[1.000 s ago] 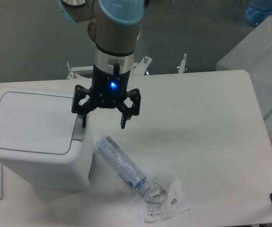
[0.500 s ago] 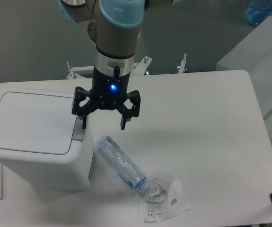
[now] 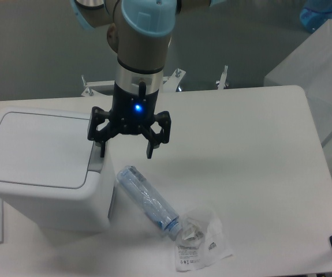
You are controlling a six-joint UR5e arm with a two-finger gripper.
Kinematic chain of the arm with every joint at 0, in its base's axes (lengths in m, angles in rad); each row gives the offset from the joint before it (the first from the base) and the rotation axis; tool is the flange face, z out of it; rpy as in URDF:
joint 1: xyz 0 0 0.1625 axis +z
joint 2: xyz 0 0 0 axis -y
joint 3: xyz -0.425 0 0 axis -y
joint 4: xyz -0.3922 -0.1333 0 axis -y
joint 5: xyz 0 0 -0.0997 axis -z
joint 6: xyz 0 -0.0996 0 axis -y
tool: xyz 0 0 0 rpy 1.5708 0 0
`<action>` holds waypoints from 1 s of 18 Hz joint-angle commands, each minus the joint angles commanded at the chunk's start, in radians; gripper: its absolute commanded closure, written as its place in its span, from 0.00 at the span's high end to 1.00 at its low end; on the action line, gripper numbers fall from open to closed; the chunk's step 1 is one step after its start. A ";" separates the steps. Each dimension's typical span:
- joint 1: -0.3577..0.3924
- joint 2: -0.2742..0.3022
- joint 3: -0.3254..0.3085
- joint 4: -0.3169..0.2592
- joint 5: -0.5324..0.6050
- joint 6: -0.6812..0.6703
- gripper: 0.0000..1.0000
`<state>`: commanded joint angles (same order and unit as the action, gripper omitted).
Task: Open the trash can
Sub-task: 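Lower the gripper finger against the lid edge and hold position, then push the lid edge upward with the gripper finger to flip it open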
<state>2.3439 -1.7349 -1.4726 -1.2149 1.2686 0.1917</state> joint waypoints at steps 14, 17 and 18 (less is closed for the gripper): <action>0.000 -0.003 -0.014 0.002 0.000 0.003 1.00; 0.000 -0.003 -0.014 0.002 0.000 0.003 1.00; 0.000 -0.003 -0.014 0.002 0.000 0.005 1.00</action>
<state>2.3439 -1.7380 -1.4864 -1.2134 1.2686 0.1963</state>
